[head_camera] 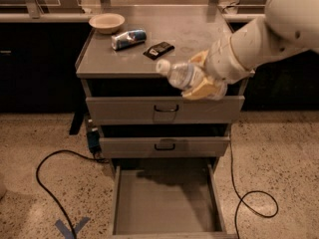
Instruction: Place blue plastic bottle into bottom drawer
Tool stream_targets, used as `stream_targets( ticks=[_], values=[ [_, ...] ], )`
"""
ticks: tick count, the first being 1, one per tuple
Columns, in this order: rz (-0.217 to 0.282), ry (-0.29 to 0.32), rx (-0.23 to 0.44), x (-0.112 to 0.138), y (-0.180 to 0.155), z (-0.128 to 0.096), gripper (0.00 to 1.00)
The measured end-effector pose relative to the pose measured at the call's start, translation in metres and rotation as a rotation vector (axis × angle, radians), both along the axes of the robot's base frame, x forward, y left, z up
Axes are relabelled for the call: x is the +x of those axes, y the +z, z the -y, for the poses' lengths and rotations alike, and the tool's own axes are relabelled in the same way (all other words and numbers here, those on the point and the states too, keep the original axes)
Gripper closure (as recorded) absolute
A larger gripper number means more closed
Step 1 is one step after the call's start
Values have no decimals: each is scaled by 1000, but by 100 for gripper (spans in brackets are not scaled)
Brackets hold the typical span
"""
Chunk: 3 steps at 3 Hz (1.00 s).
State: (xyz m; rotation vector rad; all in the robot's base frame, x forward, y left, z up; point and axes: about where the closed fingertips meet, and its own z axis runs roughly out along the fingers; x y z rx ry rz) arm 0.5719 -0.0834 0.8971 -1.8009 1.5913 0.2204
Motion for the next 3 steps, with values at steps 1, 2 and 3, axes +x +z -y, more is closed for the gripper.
stream_targets(
  ticks=[1,2,3],
  values=[
    [-157,120,26,-21,-84,-25,100],
    [-157,120,26,-21,-84,-25,100],
    [-173,93,36,-31,-104,-31,100]
  ],
)
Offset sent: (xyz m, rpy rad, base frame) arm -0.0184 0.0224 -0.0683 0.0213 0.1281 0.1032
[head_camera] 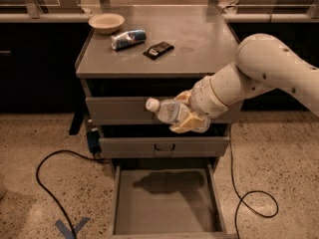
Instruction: Place blue plastic bottle into bottom drawer
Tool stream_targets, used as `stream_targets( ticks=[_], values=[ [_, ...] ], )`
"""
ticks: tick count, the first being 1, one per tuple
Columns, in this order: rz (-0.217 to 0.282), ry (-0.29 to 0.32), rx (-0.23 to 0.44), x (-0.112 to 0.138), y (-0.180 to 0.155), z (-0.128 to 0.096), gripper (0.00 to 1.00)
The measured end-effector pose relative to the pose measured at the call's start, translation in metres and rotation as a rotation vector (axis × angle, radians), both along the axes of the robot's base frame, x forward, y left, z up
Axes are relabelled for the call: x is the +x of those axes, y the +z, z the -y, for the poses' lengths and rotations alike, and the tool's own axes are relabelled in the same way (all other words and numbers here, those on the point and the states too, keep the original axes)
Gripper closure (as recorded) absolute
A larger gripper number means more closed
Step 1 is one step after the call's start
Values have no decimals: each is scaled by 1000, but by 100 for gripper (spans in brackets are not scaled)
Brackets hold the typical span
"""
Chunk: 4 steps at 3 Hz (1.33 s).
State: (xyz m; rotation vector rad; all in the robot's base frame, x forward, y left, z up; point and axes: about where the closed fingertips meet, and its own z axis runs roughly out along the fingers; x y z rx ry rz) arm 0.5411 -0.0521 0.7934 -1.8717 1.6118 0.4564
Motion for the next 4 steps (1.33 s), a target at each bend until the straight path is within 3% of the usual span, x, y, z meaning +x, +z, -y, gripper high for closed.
stream_targets(
  ticks=[1,3,4],
  values=[
    [-46,-54,9,-21,-58,-9,100],
    [-246,-189,-26,-81,-240,-19,100],
    [-246,-189,-26,-81,-240,-19,100]
  ],
)
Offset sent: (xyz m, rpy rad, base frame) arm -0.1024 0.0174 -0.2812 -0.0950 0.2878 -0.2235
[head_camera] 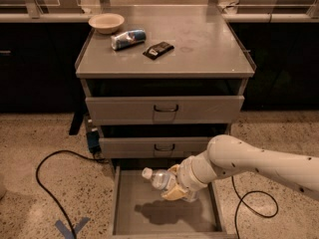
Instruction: Place blue plastic bottle into bottom drawer
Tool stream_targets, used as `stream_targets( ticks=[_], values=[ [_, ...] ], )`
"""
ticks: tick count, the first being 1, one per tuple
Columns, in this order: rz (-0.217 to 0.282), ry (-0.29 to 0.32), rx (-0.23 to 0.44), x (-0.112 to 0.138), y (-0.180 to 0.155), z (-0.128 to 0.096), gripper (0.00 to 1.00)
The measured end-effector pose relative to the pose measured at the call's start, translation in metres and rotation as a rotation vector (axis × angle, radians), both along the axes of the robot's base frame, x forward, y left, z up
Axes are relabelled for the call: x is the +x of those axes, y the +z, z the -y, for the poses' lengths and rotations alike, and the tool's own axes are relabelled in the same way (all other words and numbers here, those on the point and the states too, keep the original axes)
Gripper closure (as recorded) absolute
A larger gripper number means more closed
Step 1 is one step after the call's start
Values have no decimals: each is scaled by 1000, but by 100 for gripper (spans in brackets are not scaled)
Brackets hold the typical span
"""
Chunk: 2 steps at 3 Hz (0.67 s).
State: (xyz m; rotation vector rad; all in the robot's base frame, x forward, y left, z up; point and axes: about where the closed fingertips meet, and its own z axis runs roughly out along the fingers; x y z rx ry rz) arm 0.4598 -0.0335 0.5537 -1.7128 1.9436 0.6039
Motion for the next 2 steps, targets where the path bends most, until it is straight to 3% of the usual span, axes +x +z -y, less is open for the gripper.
stream_targets(
  ticks=[1,2],
  values=[
    [-10,-20,-10,2,-26,6,100],
    [-17,-88,-27,24,-75,22,100]
  ],
)
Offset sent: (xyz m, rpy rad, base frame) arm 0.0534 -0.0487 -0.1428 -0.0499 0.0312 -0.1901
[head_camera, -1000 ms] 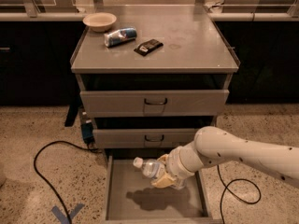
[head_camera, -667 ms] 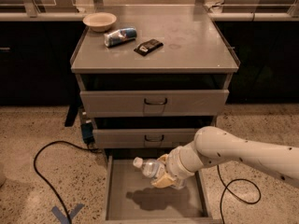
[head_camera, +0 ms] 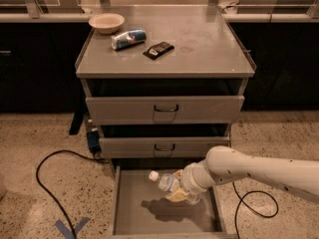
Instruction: Place blue plastic bottle into bottom drawer
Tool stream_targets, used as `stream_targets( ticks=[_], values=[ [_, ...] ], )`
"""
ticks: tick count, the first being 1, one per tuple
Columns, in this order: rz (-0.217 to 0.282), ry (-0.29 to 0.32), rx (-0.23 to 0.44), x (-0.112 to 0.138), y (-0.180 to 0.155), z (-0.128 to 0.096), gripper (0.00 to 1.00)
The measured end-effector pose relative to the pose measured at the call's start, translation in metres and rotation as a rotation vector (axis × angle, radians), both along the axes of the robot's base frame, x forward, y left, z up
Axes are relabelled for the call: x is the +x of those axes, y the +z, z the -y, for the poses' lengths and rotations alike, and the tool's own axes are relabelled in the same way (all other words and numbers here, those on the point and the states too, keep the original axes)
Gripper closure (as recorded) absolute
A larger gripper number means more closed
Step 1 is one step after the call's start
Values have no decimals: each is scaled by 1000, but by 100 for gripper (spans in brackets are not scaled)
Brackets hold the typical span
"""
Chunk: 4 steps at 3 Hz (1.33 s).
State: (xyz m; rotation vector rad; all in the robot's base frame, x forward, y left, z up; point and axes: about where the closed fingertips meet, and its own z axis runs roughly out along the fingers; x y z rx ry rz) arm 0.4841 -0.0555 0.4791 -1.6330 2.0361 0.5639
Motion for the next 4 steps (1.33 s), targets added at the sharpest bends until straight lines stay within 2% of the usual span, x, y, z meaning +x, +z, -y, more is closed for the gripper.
stream_targets(
  ticks=[1,2,3,4],
  values=[
    [3,-67,21,20,-42,13,100],
    [-12,-130,71,30,-90,17,100],
    [-55,-147,111,33,-129,8,100],
    [-55,-147,111,33,-129,8,100]
  ],
)
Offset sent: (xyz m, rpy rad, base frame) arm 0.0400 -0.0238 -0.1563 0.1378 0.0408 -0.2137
